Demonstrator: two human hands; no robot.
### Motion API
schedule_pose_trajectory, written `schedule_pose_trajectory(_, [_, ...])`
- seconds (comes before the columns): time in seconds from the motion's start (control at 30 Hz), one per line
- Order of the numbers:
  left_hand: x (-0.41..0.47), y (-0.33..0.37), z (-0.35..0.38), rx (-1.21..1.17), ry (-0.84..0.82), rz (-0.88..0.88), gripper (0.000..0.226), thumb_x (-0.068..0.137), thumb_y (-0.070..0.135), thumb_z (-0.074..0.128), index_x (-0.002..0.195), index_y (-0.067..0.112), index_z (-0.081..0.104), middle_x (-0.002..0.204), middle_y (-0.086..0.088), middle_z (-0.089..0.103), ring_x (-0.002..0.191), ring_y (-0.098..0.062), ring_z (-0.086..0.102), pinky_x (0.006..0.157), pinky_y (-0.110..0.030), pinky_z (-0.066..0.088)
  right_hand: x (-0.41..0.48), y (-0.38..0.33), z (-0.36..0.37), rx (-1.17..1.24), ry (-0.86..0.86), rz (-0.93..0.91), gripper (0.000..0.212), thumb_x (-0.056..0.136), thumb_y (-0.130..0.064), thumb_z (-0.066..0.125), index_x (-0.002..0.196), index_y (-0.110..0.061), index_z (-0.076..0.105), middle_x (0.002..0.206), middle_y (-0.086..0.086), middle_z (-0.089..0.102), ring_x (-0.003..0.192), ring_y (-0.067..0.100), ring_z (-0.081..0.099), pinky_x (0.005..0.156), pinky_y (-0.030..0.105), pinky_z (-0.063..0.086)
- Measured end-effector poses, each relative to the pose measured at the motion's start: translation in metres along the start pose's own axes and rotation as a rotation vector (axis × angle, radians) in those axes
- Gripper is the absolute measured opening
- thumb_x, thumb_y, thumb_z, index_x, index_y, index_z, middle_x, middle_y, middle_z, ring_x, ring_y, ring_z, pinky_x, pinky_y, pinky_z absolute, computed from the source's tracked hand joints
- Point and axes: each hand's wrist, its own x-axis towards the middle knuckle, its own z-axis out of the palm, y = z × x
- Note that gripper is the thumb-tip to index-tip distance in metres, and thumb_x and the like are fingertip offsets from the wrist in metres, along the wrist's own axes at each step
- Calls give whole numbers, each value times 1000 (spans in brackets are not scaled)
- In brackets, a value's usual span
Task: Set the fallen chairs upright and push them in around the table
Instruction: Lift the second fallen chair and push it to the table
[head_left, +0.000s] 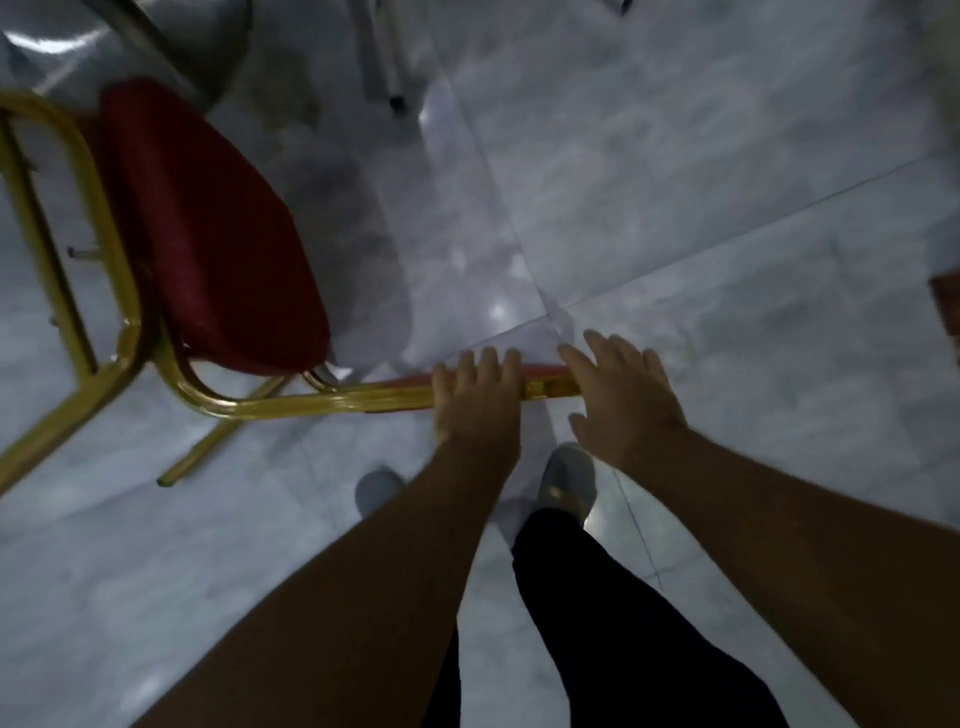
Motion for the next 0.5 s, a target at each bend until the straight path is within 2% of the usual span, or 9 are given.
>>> schedule_pose_trajectory(0.1, [26, -4, 27, -4, -9, -5, 69, 92, 19, 59, 151, 25, 25, 150, -6, 42, 139, -32, 37, 115, -63, 21, 32, 9, 32, 6, -31, -45, 73, 89, -30, 65, 150, -30, 24, 157, 10, 28, 141, 31, 30, 117, 56, 15])
schedule_pose_trajectory(0.17, [30, -5, 37, -3, 12, -2, 52, 95, 17, 53, 143, 27, 37, 138, -4, 53, 127, -32, 49, 109, -63, 29, 44, 12, 48, 67, -8, -97, 57, 88, -22, 67, 139, -28, 43, 137, 10, 52, 123, 31, 51, 110, 52, 33])
schedule_pose_trajectory(0.23, [30, -4, 40, -3, 55, 7, 42, 96, 17, 50, 136, 26, 43, 132, -4, 57, 120, -33, 54, 103, -61, 35, 46, 13, 52, 155, 30, -120, 45, 87, -18, 68, 129, -27, 54, 111, 6, 66, 97, 29, 63, 91, 43, 50])
schedule_pose_trajectory(0.3, [25, -4, 37, -6, 64, 11, 39, 96, 18, 52, 134, 26, 44, 131, -3, 58, 117, -33, 56, 102, -60, 37, 39, 13, 46, 160, 46, -135, 48, 88, -17, 67, 133, -29, 53, 104, 5, 68, 89, 28, 65, 78, 39, 54])
schedule_pose_trajectory(0.37, [16, -8, 33, -4, 73, 5, 38, 97, 20, 51, 134, 26, 45, 132, -3, 58, 118, -34, 56, 102, -59, 38, 27, 9, 37, 105, 83, -165, 51, 89, -16, 64, 135, -32, 51, 102, 4, 68, 86, 28, 65, 72, 37, 51])
schedule_pose_trajectory(0.5, [-15, -16, 14, -19, 107, 14, 32, 97, 18, 47, 128, 26, 50, 128, -2, 62, 114, -33, 59, 100, -52, 40, -3, -7, 6, 14, 57, -164, 49, 86, -14, 61, 130, -32, 51, 103, 3, 68, 88, 29, 66, 74, 38, 54])
